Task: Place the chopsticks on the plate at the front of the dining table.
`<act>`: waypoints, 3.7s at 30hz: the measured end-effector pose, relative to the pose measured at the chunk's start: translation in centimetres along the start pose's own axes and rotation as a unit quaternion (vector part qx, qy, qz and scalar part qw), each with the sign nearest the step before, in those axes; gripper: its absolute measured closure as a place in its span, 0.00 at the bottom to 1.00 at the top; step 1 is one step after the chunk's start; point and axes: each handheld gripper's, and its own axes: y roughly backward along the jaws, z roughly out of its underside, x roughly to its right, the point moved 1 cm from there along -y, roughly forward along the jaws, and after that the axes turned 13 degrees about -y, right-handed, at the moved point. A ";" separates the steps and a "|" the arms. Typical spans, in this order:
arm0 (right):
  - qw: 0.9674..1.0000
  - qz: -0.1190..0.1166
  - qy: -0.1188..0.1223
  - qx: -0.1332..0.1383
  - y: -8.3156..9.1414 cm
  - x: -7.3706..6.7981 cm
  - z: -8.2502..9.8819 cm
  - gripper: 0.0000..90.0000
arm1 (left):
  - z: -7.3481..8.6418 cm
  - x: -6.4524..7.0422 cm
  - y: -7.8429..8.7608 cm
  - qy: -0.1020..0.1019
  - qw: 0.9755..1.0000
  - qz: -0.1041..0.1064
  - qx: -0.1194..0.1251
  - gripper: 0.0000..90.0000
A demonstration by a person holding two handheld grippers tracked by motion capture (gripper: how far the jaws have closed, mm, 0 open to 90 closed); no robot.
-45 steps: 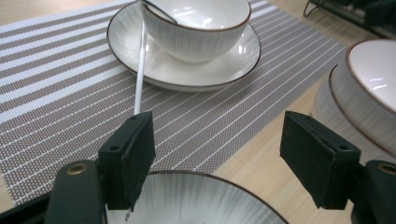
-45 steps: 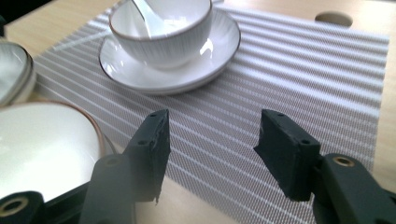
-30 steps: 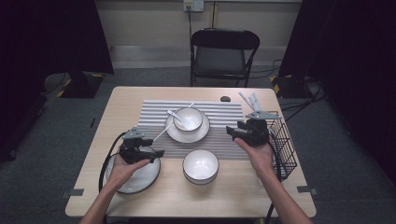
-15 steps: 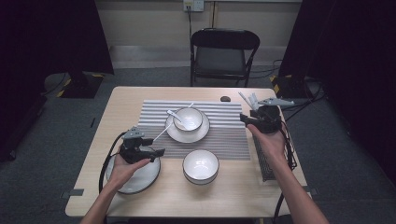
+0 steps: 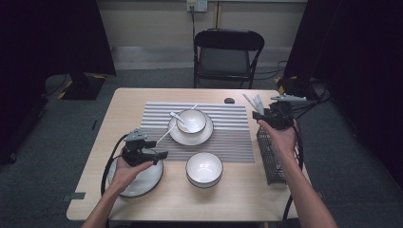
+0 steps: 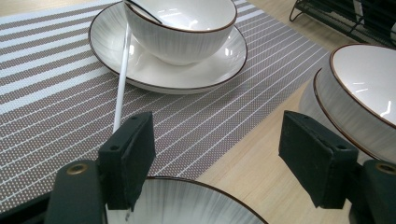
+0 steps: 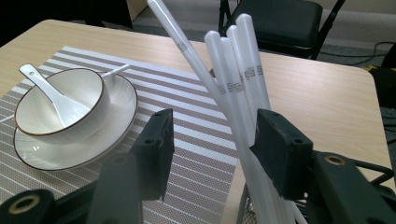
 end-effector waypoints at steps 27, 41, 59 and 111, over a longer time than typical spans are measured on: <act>1.000 0.001 -0.011 -0.029 -0.9 0.9 0.1 0.68 | 0.1 -0.4 0.0 0.010 1.000 0.000 0.000 0.30; 0.999 -0.009 0.000 -0.044 -0.7 1.2 0.4 0.72 | 0.2 -0.7 0.1 0.010 1.000 -0.001 0.000 0.31; 0.998 -0.037 0.025 -0.053 0.0 1.8 1.0 0.86 | 0.4 -1.1 0.4 0.016 1.000 -0.017 -0.001 0.33; 0.997 0.062 0.037 -0.010 1.6 1.0 1.8 0.94 | 0.5 -1.3 0.4 0.021 1.000 -0.013 0.003 0.32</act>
